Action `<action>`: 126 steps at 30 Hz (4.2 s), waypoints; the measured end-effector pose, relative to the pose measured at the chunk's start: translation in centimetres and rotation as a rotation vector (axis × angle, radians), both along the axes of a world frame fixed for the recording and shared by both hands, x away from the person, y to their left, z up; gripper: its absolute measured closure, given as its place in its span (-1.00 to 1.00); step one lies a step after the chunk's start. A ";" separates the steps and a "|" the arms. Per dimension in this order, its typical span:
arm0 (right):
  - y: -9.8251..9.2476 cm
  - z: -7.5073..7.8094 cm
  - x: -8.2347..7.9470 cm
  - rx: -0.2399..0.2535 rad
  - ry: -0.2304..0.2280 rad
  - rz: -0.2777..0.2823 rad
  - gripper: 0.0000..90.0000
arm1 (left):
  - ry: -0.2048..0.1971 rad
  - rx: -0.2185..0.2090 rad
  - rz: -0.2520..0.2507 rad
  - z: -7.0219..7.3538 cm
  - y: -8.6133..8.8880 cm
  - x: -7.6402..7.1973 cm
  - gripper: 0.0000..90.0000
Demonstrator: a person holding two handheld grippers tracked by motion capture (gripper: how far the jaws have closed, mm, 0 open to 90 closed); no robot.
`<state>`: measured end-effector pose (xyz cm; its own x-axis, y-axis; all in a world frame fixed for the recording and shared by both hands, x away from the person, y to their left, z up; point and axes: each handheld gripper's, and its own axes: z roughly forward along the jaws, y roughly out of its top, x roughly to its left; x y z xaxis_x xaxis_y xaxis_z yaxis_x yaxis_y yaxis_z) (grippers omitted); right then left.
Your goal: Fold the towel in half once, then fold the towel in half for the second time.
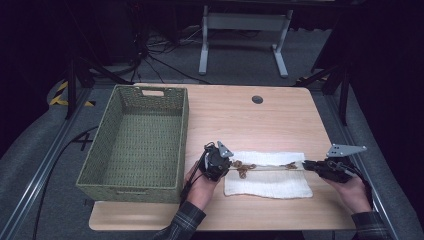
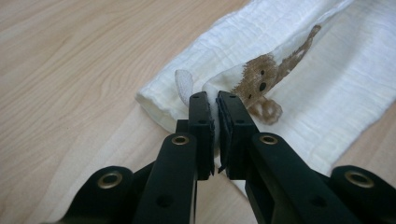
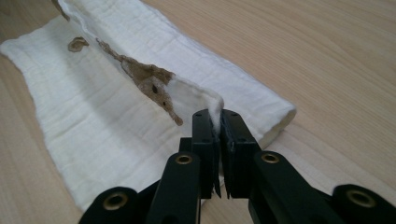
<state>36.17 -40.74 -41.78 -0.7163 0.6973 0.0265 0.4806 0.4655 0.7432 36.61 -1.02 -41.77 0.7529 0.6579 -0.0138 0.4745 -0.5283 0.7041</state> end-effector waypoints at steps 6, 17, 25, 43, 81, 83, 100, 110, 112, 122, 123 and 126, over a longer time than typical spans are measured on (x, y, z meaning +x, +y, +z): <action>0.1 -0.2 -1.4 -0.001 0.006 0.015 0.89 | 0.014 -0.013 -0.010 -0.3 0.2 -1.2 0.88; -0.1 -1.1 -2.7 -0.002 0.049 0.024 0.88 | 0.065 0.018 -0.049 -1.6 0.0 -2.1 0.87; -0.3 -2.0 -3.0 -0.010 0.103 0.026 0.70 | 0.099 0.021 -0.070 -2.2 0.1 -2.5 0.70; 0.0 -0.5 -1.8 0.021 0.033 0.019 0.62 | 0.033 -0.017 -0.033 -0.2 0.0 -0.5 0.67; -0.4 -3.1 5.8 -0.032 0.138 -0.050 0.86 | 0.102 0.051 0.030 -3.7 -0.4 6.2 0.69; -0.3 -3.1 5.8 -0.036 0.136 -0.046 0.89 | 0.111 0.052 0.015 -3.7 -0.5 6.1 0.81; -0.7 0.2 4.8 -0.023 -0.028 -0.068 0.94 | 0.004 -0.057 0.074 -0.3 0.5 4.8 0.91; -0.9 1.2 2.6 0.001 -0.076 -0.040 0.93 | -0.036 -0.077 0.030 1.1 0.8 2.8 0.91; -1.0 1.1 2.1 -0.001 -0.076 -0.032 0.93 | -0.038 -0.076 0.024 1.1 0.8 2.2 0.90; -1.0 1.0 0.0 -0.004 -0.078 -0.009 0.93 | -0.057 -0.079 -0.015 1.4 1.2 -0.1 0.90; -1.1 1.1 -0.1 0.001 -0.090 -0.012 0.93 | -0.069 -0.077 -0.016 1.6 1.3 -0.1 0.90; -1.1 1.9 0.4 0.006 -0.122 -0.021 0.93 | -0.085 -0.084 0.004 2.2 1.1 0.4 0.90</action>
